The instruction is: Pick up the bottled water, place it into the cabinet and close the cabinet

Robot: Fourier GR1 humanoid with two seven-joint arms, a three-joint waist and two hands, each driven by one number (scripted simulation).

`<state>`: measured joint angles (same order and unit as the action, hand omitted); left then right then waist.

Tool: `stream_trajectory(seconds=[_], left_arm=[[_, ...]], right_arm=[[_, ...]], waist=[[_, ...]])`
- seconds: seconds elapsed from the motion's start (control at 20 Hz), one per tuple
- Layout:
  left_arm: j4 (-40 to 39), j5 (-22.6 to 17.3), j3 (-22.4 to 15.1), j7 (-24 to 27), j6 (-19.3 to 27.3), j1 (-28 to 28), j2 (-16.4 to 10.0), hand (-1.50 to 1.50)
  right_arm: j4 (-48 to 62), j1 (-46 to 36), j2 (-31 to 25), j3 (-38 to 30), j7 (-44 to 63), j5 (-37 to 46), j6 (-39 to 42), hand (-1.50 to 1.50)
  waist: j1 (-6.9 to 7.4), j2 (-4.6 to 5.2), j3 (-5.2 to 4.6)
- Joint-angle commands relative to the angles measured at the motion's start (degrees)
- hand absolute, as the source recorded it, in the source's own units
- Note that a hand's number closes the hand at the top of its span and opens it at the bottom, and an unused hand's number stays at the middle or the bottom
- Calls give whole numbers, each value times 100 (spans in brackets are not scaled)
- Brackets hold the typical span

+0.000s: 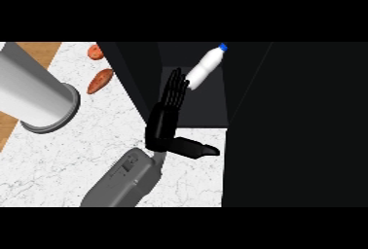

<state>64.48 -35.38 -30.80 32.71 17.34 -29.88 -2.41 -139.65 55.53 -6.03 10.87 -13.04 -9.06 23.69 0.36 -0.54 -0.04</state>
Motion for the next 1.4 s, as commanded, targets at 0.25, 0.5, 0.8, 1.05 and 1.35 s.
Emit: stream_trajectory(seconds=[0.25,0.5,0.8,1.05,1.35], left_arm=[[1636,67,-490,-239,-151,1534,-668,150],[2667,-139,-147,-453,-290,2256,-1504,-150],[3454,-418,351,-315,-463,3113,-2194,-150],[3705,-809,705,-200,-707,3595,-2320,-150],[4058,-1052,774,-200,-990,4287,-2602,-150]], right_arm=[[-770,222,-969,24,82,635,839,150],[-840,250,-1240,378,-145,943,1238,150],[-1375,329,-1316,966,-254,1569,1280,150],[-1541,316,-1730,1659,81,1746,1570,150],[-1527,-319,-1881,2436,493,2035,1618,150]], waist=[[-17,-3,-3],[-23,-8,0],[-24,-56,-14],[-23,-38,-29],[111,-89,-55]])
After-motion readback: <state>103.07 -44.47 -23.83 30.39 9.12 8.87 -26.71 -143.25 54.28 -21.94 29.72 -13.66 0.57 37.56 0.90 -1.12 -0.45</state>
